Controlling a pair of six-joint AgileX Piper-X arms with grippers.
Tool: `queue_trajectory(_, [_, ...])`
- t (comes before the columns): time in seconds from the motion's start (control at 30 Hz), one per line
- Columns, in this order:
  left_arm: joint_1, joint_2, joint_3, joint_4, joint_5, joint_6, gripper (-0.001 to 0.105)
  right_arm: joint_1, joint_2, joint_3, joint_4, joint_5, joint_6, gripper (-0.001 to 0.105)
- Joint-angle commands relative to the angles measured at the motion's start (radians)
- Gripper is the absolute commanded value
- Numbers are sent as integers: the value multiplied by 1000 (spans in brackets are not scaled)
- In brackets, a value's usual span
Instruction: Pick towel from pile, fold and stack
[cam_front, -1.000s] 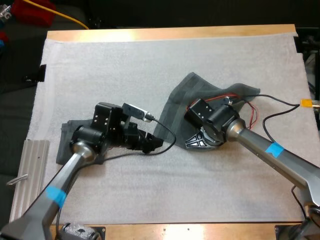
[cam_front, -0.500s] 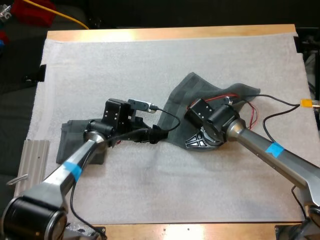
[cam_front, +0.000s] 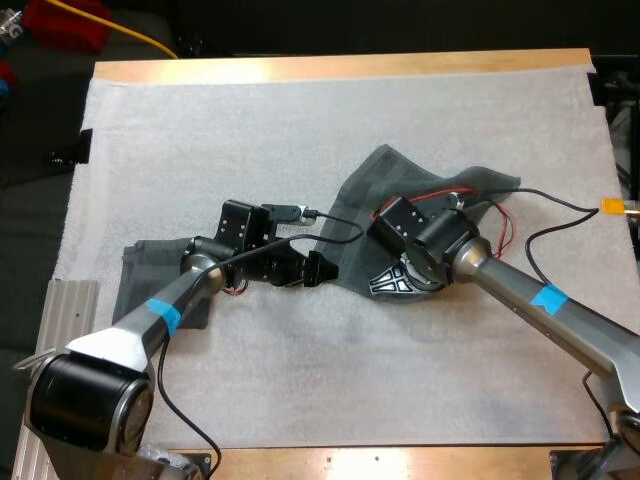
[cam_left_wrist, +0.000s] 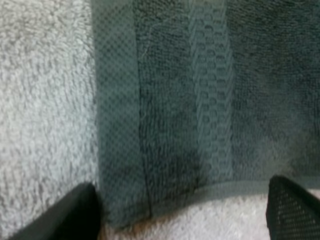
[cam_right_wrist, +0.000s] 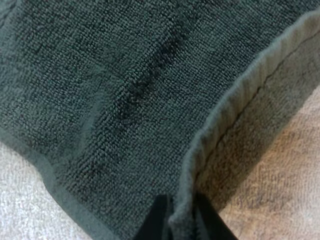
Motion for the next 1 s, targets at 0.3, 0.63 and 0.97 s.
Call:
queue_trajectory(0.3, [-5, 20, -29, 32, 56, -49, 54, 1, -14, -2, 0, -4, -4, 1])
queue_trajectory(0.63, [-5, 23, -34, 40, 8, -57, 13, 1, -14, -2, 1, -8, -4, 1])
queue_trajectory(0.97, [-5, -30, -34, 79, 4, -17, 0, 1, -37, -2, 1, -9, -6, 1])
